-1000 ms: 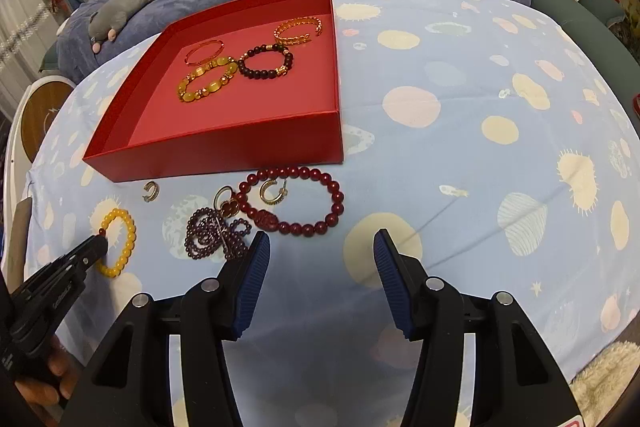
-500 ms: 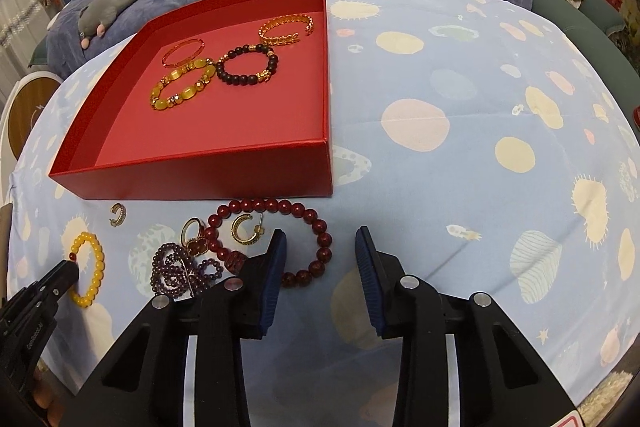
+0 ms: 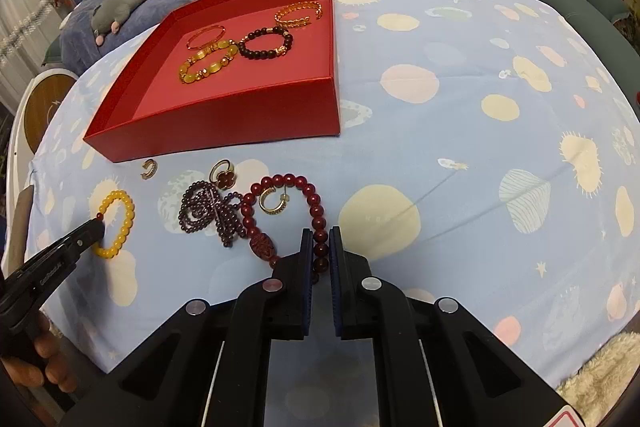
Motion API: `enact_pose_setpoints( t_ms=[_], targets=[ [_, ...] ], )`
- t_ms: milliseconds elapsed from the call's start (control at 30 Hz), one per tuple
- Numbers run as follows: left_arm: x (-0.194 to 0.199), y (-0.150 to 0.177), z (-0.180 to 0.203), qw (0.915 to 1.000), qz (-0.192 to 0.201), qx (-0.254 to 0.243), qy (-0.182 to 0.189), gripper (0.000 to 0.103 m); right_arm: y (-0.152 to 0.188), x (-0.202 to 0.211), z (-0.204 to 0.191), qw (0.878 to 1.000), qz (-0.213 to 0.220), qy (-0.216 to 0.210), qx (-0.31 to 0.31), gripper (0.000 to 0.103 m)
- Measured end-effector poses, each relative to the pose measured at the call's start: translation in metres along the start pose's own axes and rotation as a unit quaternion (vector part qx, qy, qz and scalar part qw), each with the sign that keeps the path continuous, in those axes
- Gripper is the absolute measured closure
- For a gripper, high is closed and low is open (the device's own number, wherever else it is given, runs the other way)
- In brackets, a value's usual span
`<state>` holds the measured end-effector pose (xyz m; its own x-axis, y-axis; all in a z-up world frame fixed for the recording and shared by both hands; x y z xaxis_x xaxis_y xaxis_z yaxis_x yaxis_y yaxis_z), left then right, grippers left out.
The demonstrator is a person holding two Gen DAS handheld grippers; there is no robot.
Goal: Organize jewelry
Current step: 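Close the right tool on the dark red bead bracelet while the left tool holds, then carry both bracelets into the red box and open both tools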
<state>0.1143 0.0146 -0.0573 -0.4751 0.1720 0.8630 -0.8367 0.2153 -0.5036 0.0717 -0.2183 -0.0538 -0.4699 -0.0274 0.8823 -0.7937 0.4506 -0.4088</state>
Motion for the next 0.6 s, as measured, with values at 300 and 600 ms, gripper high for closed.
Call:
enact_pose_setpoints(
  t_ms=[300,600],
  targets=[
    [0.021,-0.004,0.009,0.9997,0.012,0.006,0.019,0.096,-0.008,0.044,-0.011,0.999,0.026,-0.036,-0.001,0.095],
    [0.062,-0.036,0.027,0.9978,0.047,-0.014,0.043,0.096,-0.028,0.076,-0.030,0.997,0.048,-0.066,0.002,0.095]
  ],
)
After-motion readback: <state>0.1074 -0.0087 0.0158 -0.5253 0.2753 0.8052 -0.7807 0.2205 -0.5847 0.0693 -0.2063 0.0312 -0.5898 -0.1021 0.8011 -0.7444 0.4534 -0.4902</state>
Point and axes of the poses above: each gripper's, at about its wrist camera, not at the fingertips, and x roughly against the way its jaws point, z to its right, y to its underside, the point moved 6 cm from there along -x, roughly the way its jaws point, and after that the axes turned 12 degrees about -x, right-handed, at the moved point
